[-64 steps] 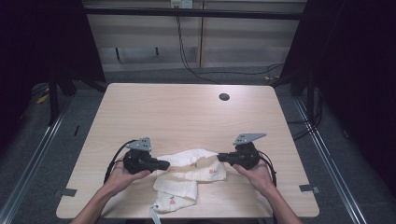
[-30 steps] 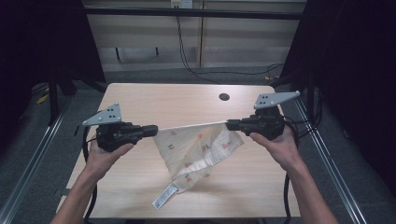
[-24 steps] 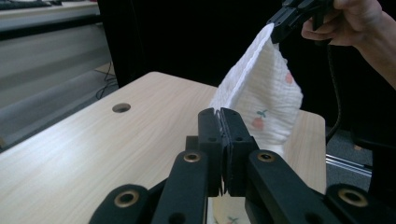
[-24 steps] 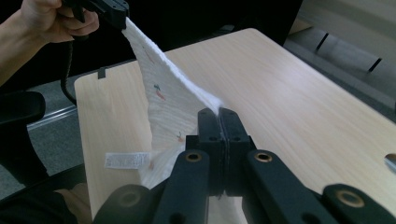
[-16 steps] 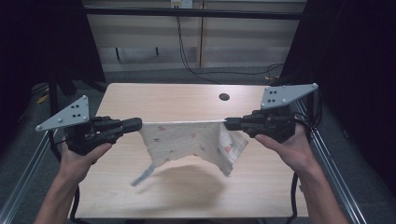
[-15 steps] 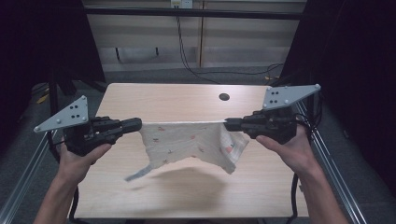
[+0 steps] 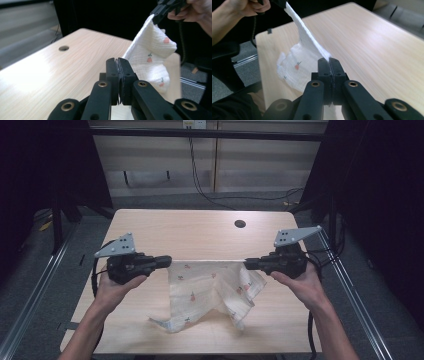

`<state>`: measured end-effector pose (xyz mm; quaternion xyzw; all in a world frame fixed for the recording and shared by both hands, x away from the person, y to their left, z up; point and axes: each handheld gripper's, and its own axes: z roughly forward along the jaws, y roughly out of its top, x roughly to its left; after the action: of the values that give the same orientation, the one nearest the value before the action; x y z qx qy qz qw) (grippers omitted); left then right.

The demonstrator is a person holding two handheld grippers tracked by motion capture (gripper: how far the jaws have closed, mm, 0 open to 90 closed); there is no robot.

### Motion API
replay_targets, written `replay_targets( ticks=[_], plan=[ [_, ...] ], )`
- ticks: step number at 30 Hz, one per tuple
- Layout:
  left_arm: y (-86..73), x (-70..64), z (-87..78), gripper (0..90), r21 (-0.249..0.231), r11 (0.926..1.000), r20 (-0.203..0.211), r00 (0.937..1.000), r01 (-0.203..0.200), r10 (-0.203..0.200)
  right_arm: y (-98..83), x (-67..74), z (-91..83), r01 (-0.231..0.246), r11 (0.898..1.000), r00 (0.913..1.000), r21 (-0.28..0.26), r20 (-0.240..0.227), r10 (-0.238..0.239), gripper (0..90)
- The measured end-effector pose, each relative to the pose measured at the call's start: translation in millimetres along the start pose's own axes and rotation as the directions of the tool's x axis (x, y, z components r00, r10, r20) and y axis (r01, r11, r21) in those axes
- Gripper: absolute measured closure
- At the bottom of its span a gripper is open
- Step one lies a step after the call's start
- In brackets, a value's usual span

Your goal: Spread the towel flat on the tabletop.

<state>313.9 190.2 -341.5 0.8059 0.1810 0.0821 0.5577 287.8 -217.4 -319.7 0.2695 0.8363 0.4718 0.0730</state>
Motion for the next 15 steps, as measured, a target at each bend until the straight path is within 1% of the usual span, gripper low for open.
replay_targets(
  ticks=[1, 2, 3, 4, 5, 6, 7, 8, 10, 11, 12, 13, 14, 15],
  plan=[
    [-1.8, 5.3, 6.0, 88.2, 0.013, 0.9999, -0.006, 1.0, 0.008, -0.008, -2.5, -6.9, 4.2, -0.013, 1.0, 0.9999, 0.008, 0.004, 0.013, 89.1],
    [-3.3, 10.9, 11.9, 88.2, 0.029, 0.9994, -0.007, 0.9999, 0.016, -0.015, -2.5, -6.9, 4.2, -0.013, 1.0, 0.9999, 0.008, 0.004, 0.013, 89.1],
    [-4.5, 15.5, 17.2, 88.2, 0.049, 0.9986, -0.024, 0.9995, 0.019, -0.018, -4.2, -13.6, 8.7, -0.03, 0.999, 0.9995, 0.018, 0.005, 0.03, 89.1],
    [-5.6, 19.4, 21.4, 88.2, 0.06, 0.998, -0.033, 0.9993, 0.019, -0.017, -5.7, -20.6, 13.5, -0.045, 0.999, 0.999, 0.027, -0.005, 0.045, 89.1],
    [-8.5, 27.0, 28.5, 88.2, 0.069, 0.9972, -0.035, 0.999, 0.028, -0.026, -7.1, -31.5, 22.6, -0.062, 0.996, 0.998, 0.056, 0.017, 0.061, 89.1],
    [-8.5, 27.0, 28.5, 88.2, 0.069, 0.9972, -0.035, 0.999, 0.028, -0.026, -7.1, -31.5, 22.6, -0.062, 0.996, 0.998, 0.056, 0.017, 0.061, 89.1],
    [-10.7, 31.3, 32.1, 88.1, 0.078, 0.9961, -0.042, 0.9984, 0.042, -0.039, -7.9, -40.9, 30.6, -0.062, 0.995, 0.998, 0.084, 0.017, 0.06, 89.1],
    [-13.2, 36.2, 35.5, 88.1, 0.089, 0.9946, -0.045, 0.9977, 0.054, -0.05, -7.9, -40.9, 30.6, -0.062, 0.995, 0.998, 0.084, 0.017, 0.06, 89.1],
    [-18.3, 45.7, 41.4, 88.1, 0.094, 0.9928, -0.053, 0.9961, 0.074, -0.07, -8.8, -51.2, 37.8, -0.069, 0.993, 0.9976, 0.097, 0.013, 0.068, 88.9],
    [-24.1, 54.5, 48.6, 88.0, 0.092, 0.9906, -0.06, 0.9936, 0.101, -0.096, -10.1, -61.0, 46.1, -0.076, 0.991, 0.9971, 0.111, 0.019, 0.074, 88.7],
    [-27.3, 59.6, 52.7, 88.0, 0.102, 0.9888, -0.068, 0.9924, 0.109, -0.103, -10.9, -65.7, 51.2, -0.071, 0.989, 0.9974, 0.127, 0.022, 0.069, 88.3],
    [-30.9, 64.1, 57.6, 87.9, 0.111, 0.9858, -0.08, 0.9898, 0.126, -0.118, -11.8, -70.3, 56.4, -0.064, 0.989, 0.9979, 0.135, 0.022, 0.062, 88.3],
    [-34.7, 69.2, 62.9, 87.8, 0.119, 0.9827, -0.083, 0.9877, 0.142, -0.133, -12.6, -75.1, 61.6, -0.062, 0.987, 0.9979, 0.146, 0.029, 0.059, 88.2],
    [-38.4, 73.7, 67.4, 87.8, 0.127, 0.9788, -0.095, 0.9843, 0.16, -0.149, -13.3, -80.0, 66.9, -0.065, 0.985, 0.9975, 0.162, 0.036, 0.06, 88.1]
  ],
)
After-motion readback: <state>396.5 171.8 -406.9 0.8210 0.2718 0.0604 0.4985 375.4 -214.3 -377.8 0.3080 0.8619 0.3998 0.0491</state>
